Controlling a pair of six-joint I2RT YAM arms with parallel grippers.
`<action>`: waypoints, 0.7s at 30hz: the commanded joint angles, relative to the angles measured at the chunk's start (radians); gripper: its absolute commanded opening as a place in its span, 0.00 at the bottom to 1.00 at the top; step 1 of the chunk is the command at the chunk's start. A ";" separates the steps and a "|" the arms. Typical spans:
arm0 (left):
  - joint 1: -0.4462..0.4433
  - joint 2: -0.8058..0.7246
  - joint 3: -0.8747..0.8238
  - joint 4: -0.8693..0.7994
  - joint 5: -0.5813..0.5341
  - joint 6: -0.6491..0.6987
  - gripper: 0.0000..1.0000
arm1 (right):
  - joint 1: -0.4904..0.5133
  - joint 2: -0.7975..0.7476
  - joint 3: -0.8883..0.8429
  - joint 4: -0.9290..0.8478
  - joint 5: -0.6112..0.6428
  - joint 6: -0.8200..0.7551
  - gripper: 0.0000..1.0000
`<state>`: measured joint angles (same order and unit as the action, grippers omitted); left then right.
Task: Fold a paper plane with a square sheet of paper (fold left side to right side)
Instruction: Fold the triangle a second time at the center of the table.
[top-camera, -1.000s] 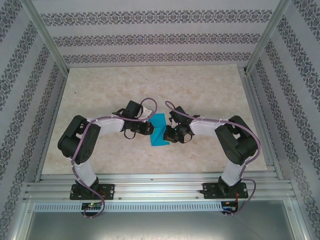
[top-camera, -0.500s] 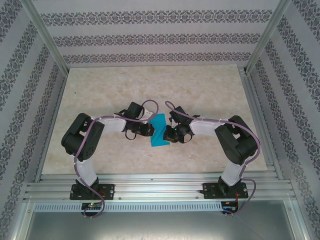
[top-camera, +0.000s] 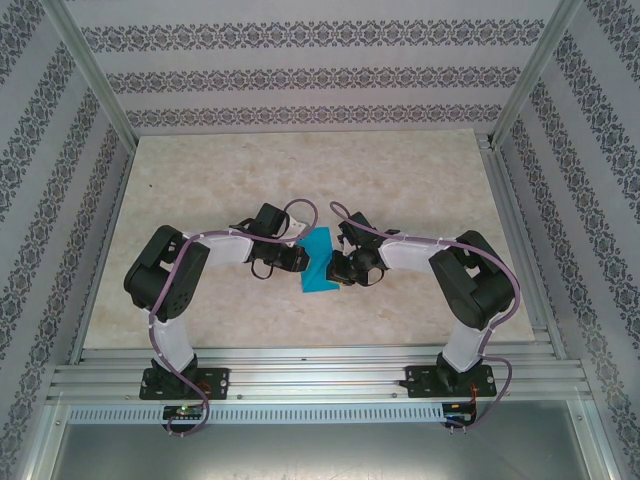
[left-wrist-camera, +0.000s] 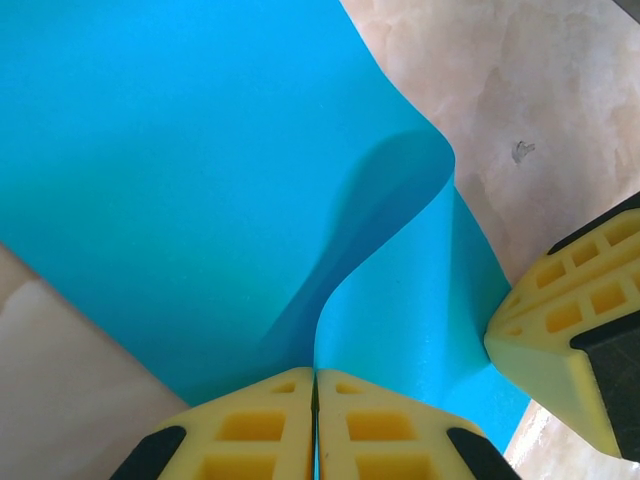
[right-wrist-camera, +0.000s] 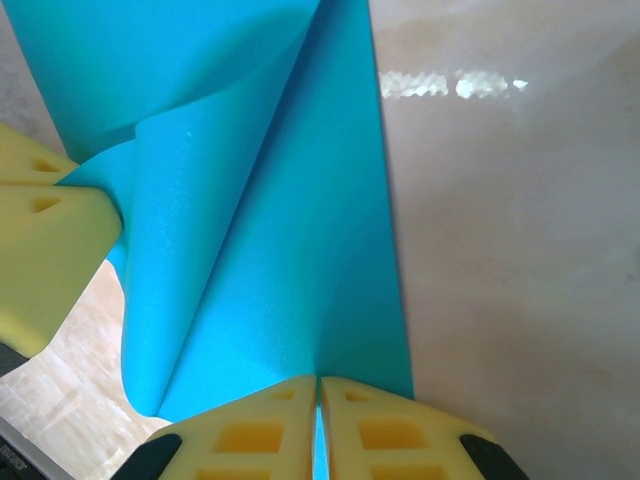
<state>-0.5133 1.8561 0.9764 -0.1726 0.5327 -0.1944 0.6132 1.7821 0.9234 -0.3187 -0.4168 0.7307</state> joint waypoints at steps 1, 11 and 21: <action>-0.008 0.023 -0.010 0.031 -0.014 0.010 0.11 | 0.000 -0.016 0.016 -0.023 0.018 -0.017 0.14; -0.011 0.027 -0.028 0.044 -0.024 0.007 0.11 | -0.007 -0.114 0.037 0.048 -0.020 0.037 0.16; -0.018 0.034 -0.005 0.047 -0.012 0.004 0.11 | 0.010 -0.033 0.038 0.181 -0.029 0.111 0.12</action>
<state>-0.5137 1.8584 0.9623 -0.1497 0.5301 -0.1944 0.6136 1.7256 0.9455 -0.2024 -0.4358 0.8093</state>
